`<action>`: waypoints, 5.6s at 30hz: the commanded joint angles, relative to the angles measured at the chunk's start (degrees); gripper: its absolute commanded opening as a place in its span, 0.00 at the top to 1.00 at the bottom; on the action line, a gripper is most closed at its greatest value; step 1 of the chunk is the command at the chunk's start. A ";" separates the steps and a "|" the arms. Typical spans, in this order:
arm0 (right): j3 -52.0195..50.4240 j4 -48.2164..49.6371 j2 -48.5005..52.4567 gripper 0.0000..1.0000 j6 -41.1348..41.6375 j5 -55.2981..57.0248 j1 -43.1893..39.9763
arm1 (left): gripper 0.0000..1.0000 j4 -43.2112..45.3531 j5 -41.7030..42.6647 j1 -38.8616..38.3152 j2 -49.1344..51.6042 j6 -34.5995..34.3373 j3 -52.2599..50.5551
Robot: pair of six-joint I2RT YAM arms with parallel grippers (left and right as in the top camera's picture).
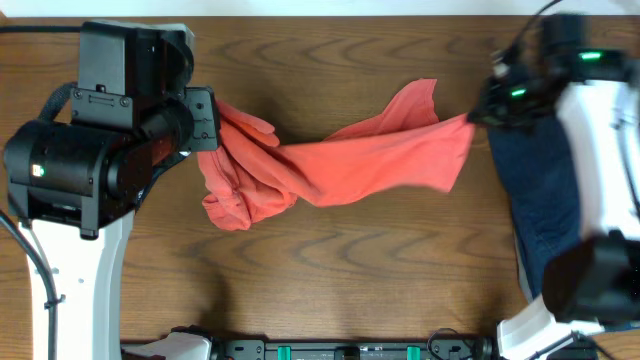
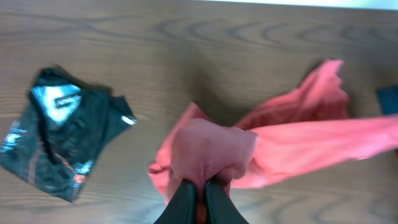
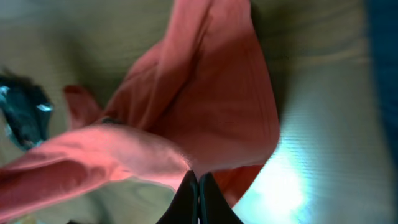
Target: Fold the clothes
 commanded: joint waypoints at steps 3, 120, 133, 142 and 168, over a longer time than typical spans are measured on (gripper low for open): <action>8.74 -8.83 -4.33 0.99 -7.65 -1.11 -3.87 | 0.94 1.36 -5.97 0.11 -2.60 0.94 0.42; 14.38 -7.69 -25.00 0.99 -10.29 8.83 -15.23 | 0.94 7.10 -1.14 19.12 -18.86 -3.45 -2.14; 14.73 -6.03 -15.37 1.00 -11.72 5.46 -10.45 | 0.94 9.62 9.38 19.12 -7.34 -4.22 -2.16; 14.73 13.68 -0.85 0.99 -7.17 5.90 -3.28 | 0.94 24.02 11.61 19.12 11.85 -2.75 -2.14; 19.82 3.74 -1.84 0.99 -4.33 22.23 -5.16 | 0.94 2.97 19.61 23.15 14.34 -3.69 16.37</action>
